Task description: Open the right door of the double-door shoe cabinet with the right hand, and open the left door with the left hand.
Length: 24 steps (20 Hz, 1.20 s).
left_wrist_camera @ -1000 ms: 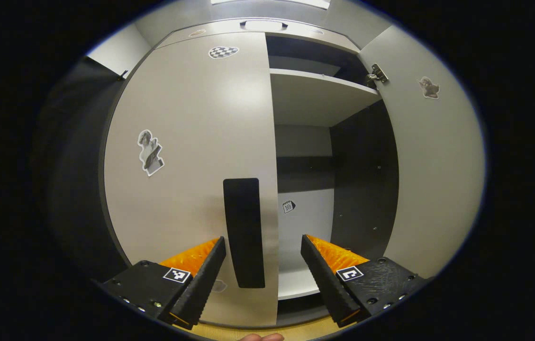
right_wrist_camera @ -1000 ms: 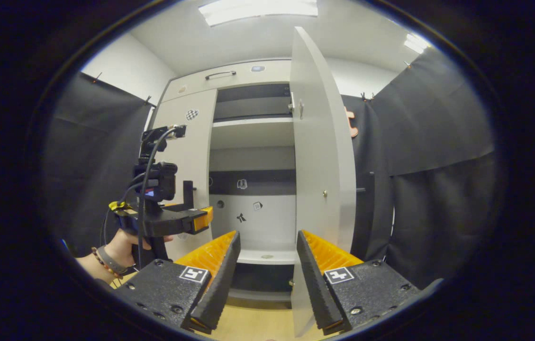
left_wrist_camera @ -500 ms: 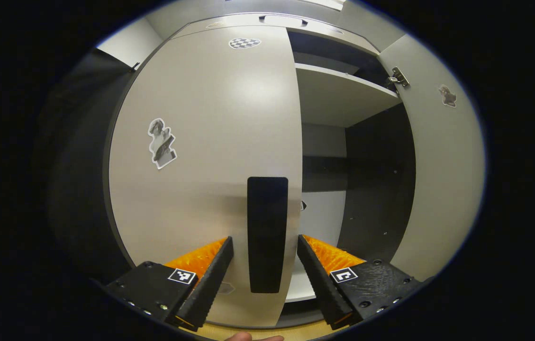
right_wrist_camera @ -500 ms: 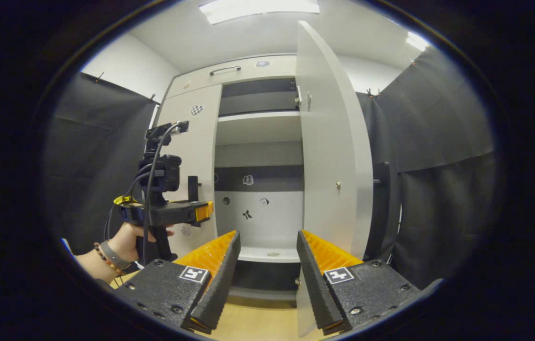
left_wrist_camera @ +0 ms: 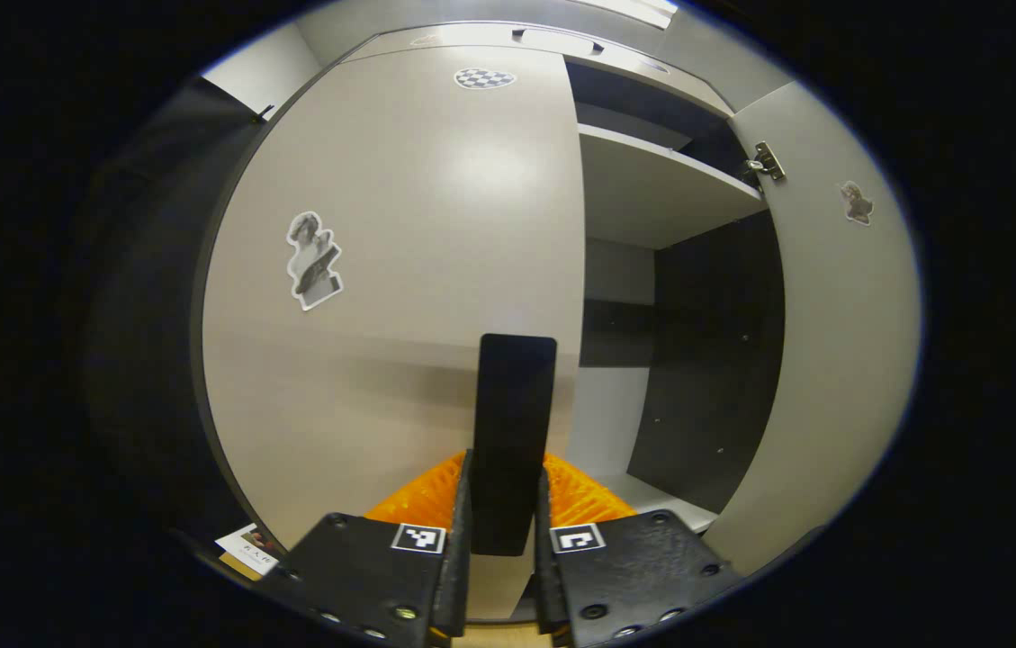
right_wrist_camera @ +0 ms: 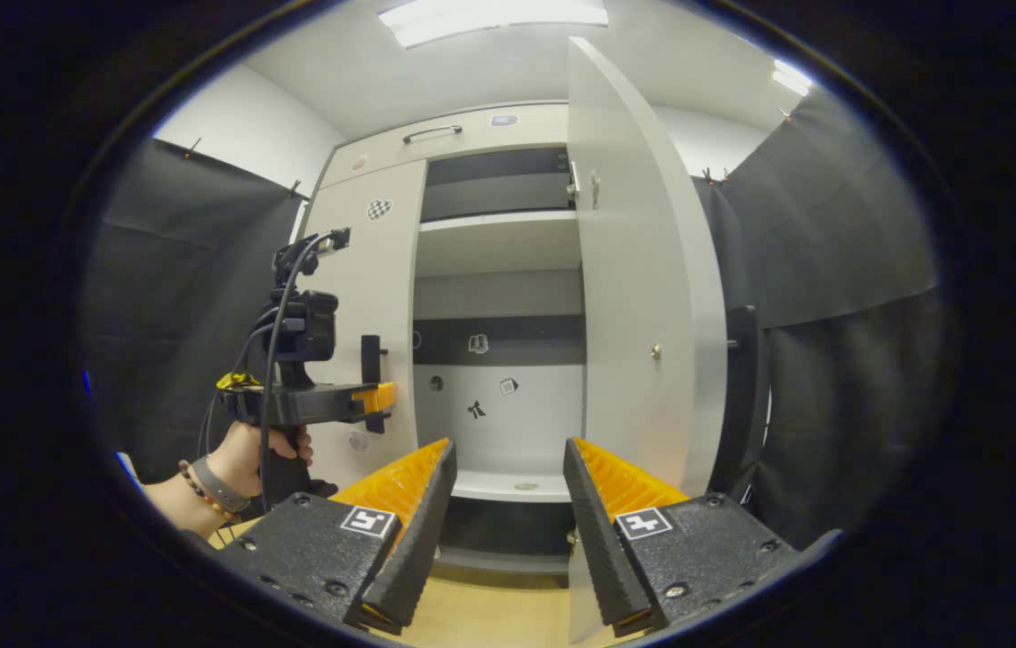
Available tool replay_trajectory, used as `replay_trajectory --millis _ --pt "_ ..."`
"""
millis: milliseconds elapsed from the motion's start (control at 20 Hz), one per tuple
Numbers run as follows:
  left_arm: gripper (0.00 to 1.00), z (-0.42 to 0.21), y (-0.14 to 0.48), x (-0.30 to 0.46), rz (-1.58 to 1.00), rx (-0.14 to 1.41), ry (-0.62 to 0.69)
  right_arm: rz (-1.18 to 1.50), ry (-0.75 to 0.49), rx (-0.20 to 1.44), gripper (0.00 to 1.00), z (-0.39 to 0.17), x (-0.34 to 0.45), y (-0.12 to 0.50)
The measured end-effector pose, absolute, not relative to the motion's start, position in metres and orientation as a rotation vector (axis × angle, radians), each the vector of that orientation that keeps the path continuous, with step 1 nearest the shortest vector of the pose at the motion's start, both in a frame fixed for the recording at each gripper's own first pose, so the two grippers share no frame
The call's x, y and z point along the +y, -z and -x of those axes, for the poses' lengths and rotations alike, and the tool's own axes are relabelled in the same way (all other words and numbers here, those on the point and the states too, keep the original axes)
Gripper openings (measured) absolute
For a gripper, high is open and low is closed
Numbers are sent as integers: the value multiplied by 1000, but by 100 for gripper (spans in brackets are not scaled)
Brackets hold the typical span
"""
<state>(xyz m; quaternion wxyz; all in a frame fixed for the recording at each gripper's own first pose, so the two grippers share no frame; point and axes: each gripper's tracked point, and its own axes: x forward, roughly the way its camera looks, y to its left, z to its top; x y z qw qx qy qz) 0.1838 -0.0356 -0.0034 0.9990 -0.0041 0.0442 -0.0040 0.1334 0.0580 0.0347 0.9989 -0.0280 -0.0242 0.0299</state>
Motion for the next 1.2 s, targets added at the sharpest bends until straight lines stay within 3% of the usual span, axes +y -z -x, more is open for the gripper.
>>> replay_trajectory --millis 50,200,650,1200 --pt "26 -179 1 -35 -13 75 -2 60 -66 -48 75 -133 60 -34" --pt "11 -183 2 -34 -3 65 -10 68 -74 -56 75 -130 64 -35" --pt "11 -168 2 -35 -20 102 6 73 -51 -51 77 -116 65 -35" --pt "11 -103 -11 -21 -58 110 19 83 -72 -64 75 -99 89 -38"
